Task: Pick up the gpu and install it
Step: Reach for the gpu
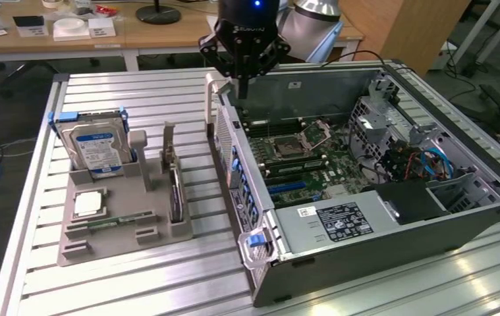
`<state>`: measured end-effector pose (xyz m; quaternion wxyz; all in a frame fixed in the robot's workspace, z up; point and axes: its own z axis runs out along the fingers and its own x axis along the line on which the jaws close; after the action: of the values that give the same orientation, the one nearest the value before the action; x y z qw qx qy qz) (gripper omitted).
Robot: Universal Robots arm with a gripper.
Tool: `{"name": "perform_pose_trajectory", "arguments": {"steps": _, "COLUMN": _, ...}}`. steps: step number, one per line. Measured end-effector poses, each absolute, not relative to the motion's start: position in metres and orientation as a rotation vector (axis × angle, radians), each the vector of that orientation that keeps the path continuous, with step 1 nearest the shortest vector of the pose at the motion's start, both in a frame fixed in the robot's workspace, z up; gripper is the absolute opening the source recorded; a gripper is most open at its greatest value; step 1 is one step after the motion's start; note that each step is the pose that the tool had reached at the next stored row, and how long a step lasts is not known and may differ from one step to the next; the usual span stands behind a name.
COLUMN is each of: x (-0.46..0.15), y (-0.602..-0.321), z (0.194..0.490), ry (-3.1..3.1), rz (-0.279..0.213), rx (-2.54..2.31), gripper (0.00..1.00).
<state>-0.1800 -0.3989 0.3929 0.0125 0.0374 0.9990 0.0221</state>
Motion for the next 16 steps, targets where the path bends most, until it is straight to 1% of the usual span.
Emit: {"name": "perform_pose_trajectory", "arguments": {"steps": 16, "x": -0.1892, "y": -0.3989, "z": 0.3928, "ry": 3.114, "rz": 0.069, "rx": 0.117, "gripper": 0.11}}
